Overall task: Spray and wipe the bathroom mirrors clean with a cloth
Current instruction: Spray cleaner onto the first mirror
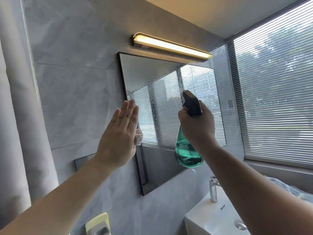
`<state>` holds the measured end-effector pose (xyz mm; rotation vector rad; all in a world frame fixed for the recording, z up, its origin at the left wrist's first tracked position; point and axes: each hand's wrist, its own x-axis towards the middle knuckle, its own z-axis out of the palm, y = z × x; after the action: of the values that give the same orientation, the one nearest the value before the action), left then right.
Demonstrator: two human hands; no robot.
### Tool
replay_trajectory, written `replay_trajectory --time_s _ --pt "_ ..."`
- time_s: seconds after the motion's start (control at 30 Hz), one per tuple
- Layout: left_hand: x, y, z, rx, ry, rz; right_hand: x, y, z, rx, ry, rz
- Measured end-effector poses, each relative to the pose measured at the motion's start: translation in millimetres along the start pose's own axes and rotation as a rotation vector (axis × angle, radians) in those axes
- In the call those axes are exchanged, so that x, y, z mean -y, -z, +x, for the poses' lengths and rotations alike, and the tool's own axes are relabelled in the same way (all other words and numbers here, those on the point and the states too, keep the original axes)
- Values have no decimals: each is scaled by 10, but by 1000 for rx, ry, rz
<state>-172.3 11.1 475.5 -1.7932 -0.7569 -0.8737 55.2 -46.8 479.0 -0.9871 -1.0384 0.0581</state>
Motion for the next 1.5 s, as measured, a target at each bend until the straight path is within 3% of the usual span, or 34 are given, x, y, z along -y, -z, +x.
replay_trajectory --time_s 0.47,1.5 --pt "-150 -80 10 -1 -20 -33 -94 116 44 -89 -59 -7" --pt "-170 -110 -36 -5 -36 -49 -161 73 180 -88 -31 -168"
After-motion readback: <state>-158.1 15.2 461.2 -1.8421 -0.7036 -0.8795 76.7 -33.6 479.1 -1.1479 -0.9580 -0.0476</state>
